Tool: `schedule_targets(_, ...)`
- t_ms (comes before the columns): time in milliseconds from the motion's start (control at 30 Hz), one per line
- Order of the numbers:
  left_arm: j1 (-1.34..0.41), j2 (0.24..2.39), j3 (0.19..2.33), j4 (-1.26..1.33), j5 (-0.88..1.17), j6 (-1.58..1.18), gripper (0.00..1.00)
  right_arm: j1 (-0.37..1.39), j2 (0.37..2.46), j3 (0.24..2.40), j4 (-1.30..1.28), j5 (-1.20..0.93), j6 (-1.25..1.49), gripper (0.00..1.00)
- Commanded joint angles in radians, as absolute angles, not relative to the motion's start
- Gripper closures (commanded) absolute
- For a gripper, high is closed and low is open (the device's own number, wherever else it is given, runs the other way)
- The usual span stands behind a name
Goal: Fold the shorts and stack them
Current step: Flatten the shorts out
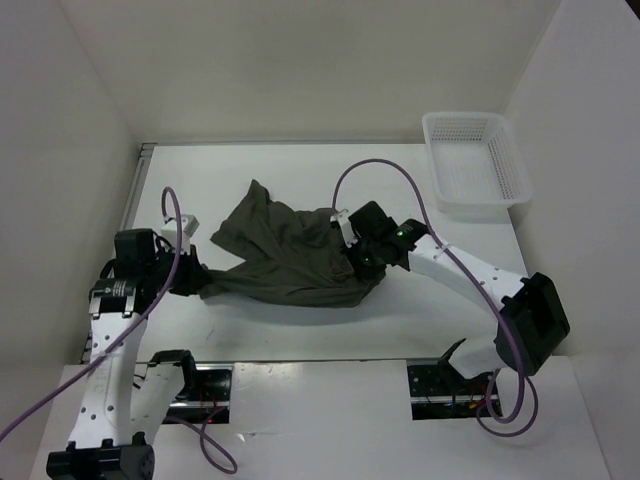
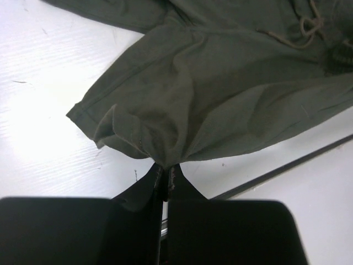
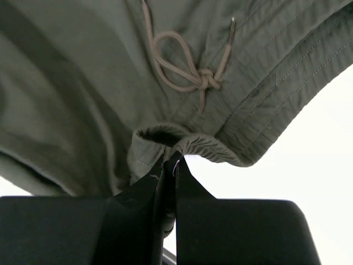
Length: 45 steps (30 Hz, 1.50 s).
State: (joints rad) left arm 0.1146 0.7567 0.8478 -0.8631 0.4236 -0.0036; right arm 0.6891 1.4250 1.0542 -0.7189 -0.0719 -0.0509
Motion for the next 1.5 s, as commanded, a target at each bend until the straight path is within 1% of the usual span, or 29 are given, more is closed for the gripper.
schedule_targets(0,0.091,0.788,0.831,-0.888,0.426,0.000,1.00,0.689,1.381,1.069,-0.651,-0.069,-0.064,1.00)
schedule_targets(67,0.080,0.837,0.847,-0.817,0.426,0.000,1.00,0.689,1.399,1.113,-0.609,-0.011,-0.064,1.00)
schedule_targets(133,0.080,0.911,0.918,-0.674,0.426,0.000,1.00,0.689,1.439,1.188,-0.545,0.017,-0.055,1.00)
schedule_targets(200,0.080,1.098,1.021,-0.524,0.404,0.000,1.00,0.603,1.555,1.383,-0.485,0.017,-0.016,1.00)
schedule_targets(233,0.080,1.237,1.177,-0.473,0.356,0.000,1.00,0.566,1.607,1.472,-0.470,0.040,0.012,1.00)
schedule_targets(267,0.080,1.297,1.266,-0.377,0.326,0.000,1.00,0.487,1.726,1.685,-0.469,0.098,0.094,1.00)
schedule_targets(300,0.080,1.352,1.366,-0.339,0.296,0.000,1.00,0.450,1.791,1.815,-0.483,0.138,0.139,1.00)
schedule_targets(333,0.090,1.440,1.472,-0.312,0.246,0.000,1.00,0.422,1.852,2.090,-0.501,0.185,0.173,1.00)
schedule_targets(367,0.091,1.474,1.681,-0.272,0.223,0.000,1.00,0.408,1.952,2.214,-0.514,0.315,0.176,1.00)
schedule_targets(433,0.091,1.546,1.863,-0.249,0.160,0.000,1.00,0.408,2.005,2.474,-0.525,0.395,0.161,1.00)
schedule_targets(500,0.100,1.568,2.018,-0.249,0.149,0.000,1.00,0.408,2.019,2.532,-0.537,0.378,0.161,1.00)
schedule_targets(600,0.100,1.517,1.991,-0.310,0.187,0.000,1.00,0.408,1.935,2.417,-0.548,0.240,0.123,1.00)
schedule_targets(633,0.100,1.490,1.879,-0.319,0.218,0.000,1.00,0.408,1.913,2.310,-0.548,0.210,0.111,1.00)
schedule_targets(700,0.089,1.401,1.731,-0.319,0.228,0.000,1.00,0.408,1.853,2.141,-0.548,0.151,0.074,1.00)
schedule_targets(733,0.089,1.373,1.595,-0.319,0.239,0.000,1.00,0.408,1.836,2.082,-0.535,0.129,0.052,1.00)
schedule_targets(767,0.080,1.323,1.532,-0.319,0.239,0.000,1.00,0.408,1.803,1.969,-0.525,0.074,0.010,1.00)
schedule_targets(833,0.069,1.275,1.410,-0.357,0.249,0.000,1.00,0.408,1.772,1.855,-0.511,0.022,-0.021,1.00)
schedule_targets(867,0.057,1.229,1.293,-0.368,0.249,0.000,1.00,0.408,1.755,1.742,-0.502,-0.007,-0.044,1.00)
schedule_targets(900,0.046,1.206,1.234,-0.368,0.249,0.000,1.00,0.420,1.720,1.683,-0.502,-0.043,-0.082,1.00)
schedule_targets(933,0.046,1.184,1.177,-0.395,0.249,0.000,1.00,0.420,1.697,1.621,-0.489,-0.052,-0.100,1.00)
schedule_targets(967,0.037,1.143,1.073,-0.409,0.249,0.000,1.00,0.434,1.675,1.497,-0.477,-0.052,-0.121,1.00)
schedule_targets(1033,0.023,1.102,0.984,-0.463,0.239,0.000,1.00,0.468,1.594,1.366,-0.462,-0.052,-0.191,1.00)
schedule_targets(1067,0.006,1.060,0.944,-0.485,0.229,0.000,1.00,0.477,1.568,1.239,-0.450,-0.052,-0.215,1.00)
schedule_targets(1133,-0.034,1.022,0.855,-0.564,0.206,0.000,1.00,0.486,1.485,1.123,-0.449,-0.073,-0.259,1.00)
schedule_targets(1167,-0.050,0.985,0.833,-0.593,0.196,0.000,1.00,0.486,1.462,1.027,-0.449,-0.083,-0.273,0.99)
schedule_targets(1267,-0.116,0.911,0.775,-0.704,0.170,0.000,1.00,0.486,1.381,0.896,-0.459,-0.116,-0.346,0.96)
schedule_targets(1333,-0.155,0.876,0.766,-0.787,0.158,0.000,1.00,0.486,1.339,0.865,-0.471,-0.117,-0.402,0.95)
schedule_targets(1400,-0.169,0.864,0.765,-0.883,0.202,0.000,0.98,0.486,1.321,0.839,-0.504,-0.126,-0.432,0.95)
schedule_targets(1467,-0.169,0.854,0.775,-0.905,0.212,0.000,0.98,0.486,1.307,0.830,-0.537,-0.159,-0.484,0.93)
